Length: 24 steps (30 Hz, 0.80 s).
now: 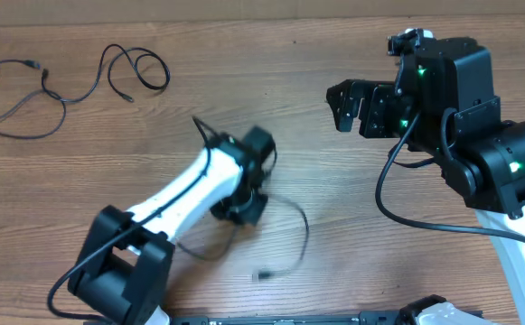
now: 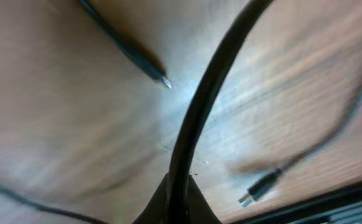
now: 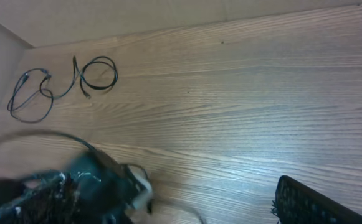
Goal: Untangle cables
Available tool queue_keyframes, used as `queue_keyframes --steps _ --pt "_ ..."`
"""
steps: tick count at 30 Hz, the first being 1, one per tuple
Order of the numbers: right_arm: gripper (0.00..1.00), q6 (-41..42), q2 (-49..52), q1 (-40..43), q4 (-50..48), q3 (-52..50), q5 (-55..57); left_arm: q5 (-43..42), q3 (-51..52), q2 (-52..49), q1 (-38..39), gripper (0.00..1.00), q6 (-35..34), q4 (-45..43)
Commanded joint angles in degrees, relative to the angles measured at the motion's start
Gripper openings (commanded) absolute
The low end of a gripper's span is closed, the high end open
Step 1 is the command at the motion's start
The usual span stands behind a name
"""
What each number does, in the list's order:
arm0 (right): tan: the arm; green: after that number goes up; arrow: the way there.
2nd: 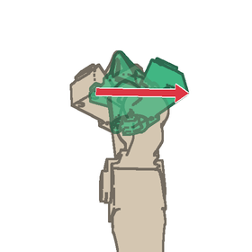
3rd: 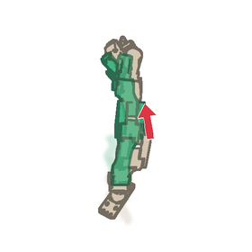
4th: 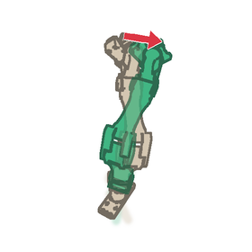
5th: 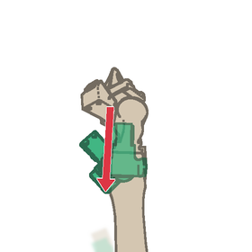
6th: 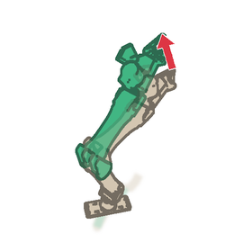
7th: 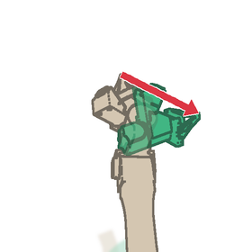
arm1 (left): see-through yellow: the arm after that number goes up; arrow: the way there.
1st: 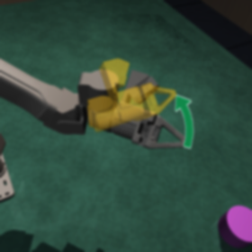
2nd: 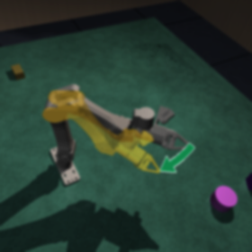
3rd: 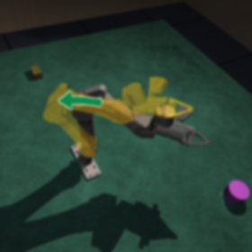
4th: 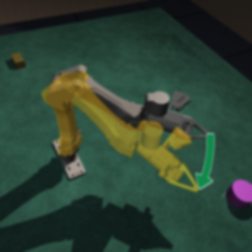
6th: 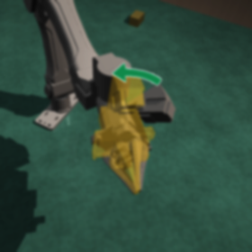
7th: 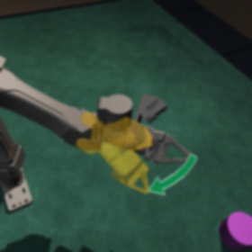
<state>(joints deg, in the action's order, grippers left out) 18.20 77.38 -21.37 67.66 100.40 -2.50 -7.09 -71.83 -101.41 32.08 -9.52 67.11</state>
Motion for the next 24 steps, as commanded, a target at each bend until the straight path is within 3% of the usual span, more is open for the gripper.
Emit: queue_keyframes --steps 1,9,15,24 --pt "1.0 0.02 -0.2 0.17 -0.33 0.87 1.86 5.2 -11.21 -0.07 -2.75 0.04 0.44 3.45" --pt "1.0 0.42 -0.11 0.17 -0.35 0.87 2.43 9.03 -33.38 0.0 -5.88 0.04 1.81 13.81" --pt "1.0 7.04 1.25 0.17 -0.31 0.83 2.25 10.67 -47.47 1.6 -8.22 0.04 1.79 20.85" --pt "1.0 7.54 7.67 0.17 -0.31 0.83 -3.26 16.37 -53.22 13.68 -22.27 0.04 1.6 24.41"
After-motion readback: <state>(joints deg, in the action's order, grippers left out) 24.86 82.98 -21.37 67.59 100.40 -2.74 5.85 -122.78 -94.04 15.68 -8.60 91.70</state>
